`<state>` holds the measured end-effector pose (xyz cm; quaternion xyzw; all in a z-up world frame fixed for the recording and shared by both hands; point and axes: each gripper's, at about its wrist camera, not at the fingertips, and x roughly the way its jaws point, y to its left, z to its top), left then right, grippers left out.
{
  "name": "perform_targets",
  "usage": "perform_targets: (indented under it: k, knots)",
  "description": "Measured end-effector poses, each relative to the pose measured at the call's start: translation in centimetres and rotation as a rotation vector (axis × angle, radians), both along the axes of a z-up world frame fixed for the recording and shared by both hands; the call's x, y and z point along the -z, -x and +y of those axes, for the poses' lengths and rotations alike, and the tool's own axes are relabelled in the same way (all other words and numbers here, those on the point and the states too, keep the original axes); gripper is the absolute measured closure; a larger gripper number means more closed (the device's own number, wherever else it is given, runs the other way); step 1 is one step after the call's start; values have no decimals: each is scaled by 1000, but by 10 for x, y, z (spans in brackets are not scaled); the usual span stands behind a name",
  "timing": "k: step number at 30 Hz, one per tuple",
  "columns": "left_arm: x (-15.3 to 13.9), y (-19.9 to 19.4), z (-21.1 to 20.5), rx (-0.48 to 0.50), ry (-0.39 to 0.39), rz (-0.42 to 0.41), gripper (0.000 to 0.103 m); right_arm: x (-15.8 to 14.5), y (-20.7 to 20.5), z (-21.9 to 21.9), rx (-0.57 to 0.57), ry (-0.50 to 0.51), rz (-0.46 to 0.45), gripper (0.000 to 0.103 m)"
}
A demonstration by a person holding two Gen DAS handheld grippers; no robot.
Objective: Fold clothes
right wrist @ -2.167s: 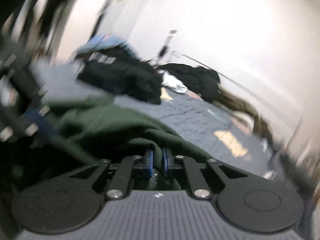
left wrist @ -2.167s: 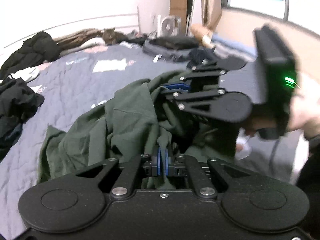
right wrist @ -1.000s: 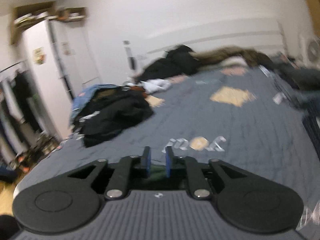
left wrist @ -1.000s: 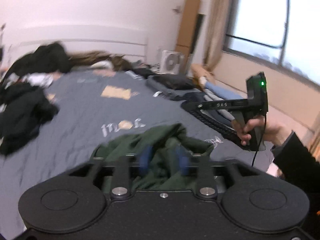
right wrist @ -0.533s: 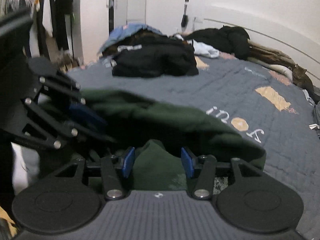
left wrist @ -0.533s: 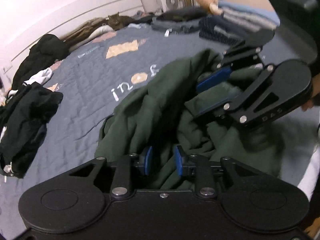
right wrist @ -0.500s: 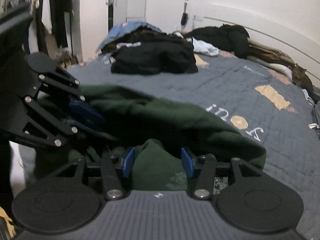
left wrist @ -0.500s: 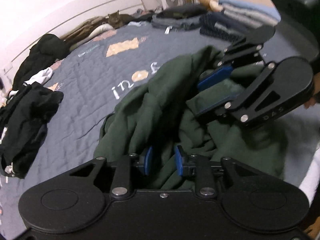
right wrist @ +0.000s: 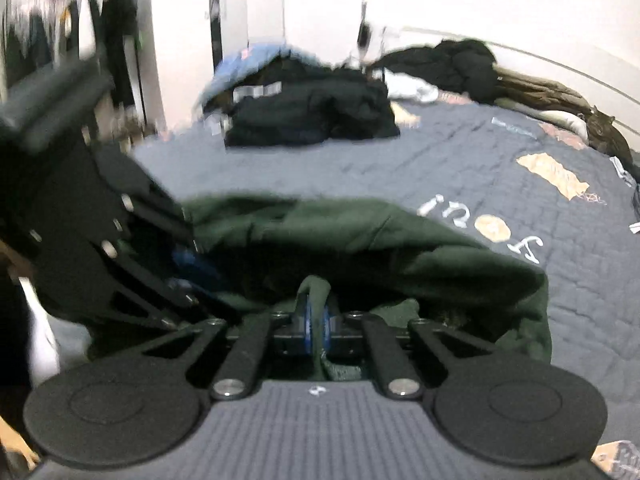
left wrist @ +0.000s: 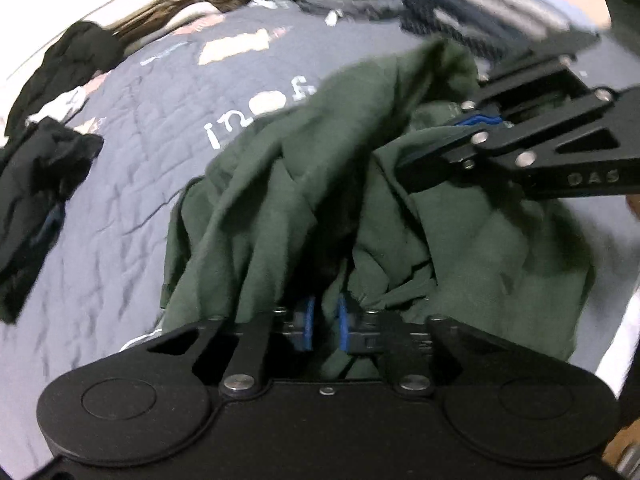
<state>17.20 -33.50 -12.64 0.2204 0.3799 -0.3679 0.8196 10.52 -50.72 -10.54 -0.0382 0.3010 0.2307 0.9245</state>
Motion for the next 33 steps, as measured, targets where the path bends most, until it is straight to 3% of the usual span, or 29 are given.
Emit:
perform_targets:
  k: [4, 12, 15, 18, 21, 26, 29, 30, 32, 33]
  knots:
    - [-33, 10, 20, -25, 144, -7, 102, -26, 15, -23, 42, -130, -62, 99]
    - [-88, 31, 54, -28, 328, -25, 102, -78, 47, -69, 129, -381, -190, 100]
    - [-100, 40, 60, -9, 396, -22, 102, -97, 63, -82, 154, -453, -240, 100]
    - [-92, 46, 56, -6, 394, -17, 102, -108, 77, -92, 175, -485, -271, 100]
    - [-82, 52, 52, -7, 384, -14, 101, -98, 77, -93, 223, -454, -239, 100]
    - [-66, 62, 43, -9, 367, -9, 100, -61, 74, -92, 327, -310, -108, 96]
    - [-56, 68, 39, -10, 357, -5, 98, -64, 84, -86, 339, -241, -94, 94]
    - [-52, 70, 37, -10, 354, -4, 94, -67, 87, -84, 341, -219, -94, 92]
    - [-46, 74, 34, -10, 347, -2, 74, -72, 95, -80, 343, -175, -92, 89]
    - [-47, 76, 32, -5, 349, -18, 55, -75, 99, -78, 344, -153, -92, 83]
